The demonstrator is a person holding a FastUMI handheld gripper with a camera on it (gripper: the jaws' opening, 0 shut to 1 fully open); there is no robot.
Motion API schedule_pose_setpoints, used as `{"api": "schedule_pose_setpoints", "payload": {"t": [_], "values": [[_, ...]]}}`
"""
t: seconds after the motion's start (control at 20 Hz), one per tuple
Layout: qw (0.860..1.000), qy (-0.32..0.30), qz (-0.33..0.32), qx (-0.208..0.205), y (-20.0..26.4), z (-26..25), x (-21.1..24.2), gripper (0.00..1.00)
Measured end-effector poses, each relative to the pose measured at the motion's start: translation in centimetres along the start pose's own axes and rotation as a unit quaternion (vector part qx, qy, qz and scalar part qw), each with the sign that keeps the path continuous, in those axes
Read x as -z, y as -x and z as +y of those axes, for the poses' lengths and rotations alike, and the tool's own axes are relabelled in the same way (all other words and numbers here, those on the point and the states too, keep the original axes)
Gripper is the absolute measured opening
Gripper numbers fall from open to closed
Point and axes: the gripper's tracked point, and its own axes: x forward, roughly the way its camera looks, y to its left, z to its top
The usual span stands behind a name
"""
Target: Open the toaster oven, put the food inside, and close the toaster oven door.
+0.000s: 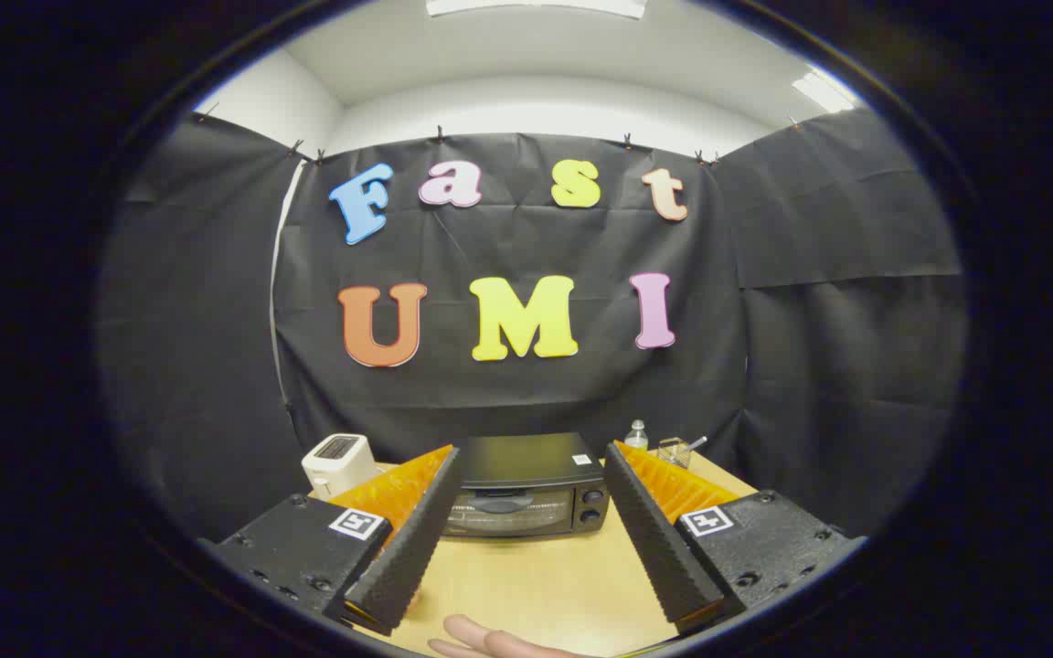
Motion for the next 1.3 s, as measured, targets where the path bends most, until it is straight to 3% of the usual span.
{"api": "schedule_pose_setpoints", "payload": {"t": [0.8, 1.1, 1.3], "values": [[1.0, 0.013, 0.01, -0.01, -1.4, 0.8, 1.3, 1.0], [0.999, 0.041, 0.026, 0.008, -8.7, 1.4, 3.4, 1.0], [0.995, 0.047, 0.081, -0.015, -14.6, 3.3, 7.8, 1.0]]}}
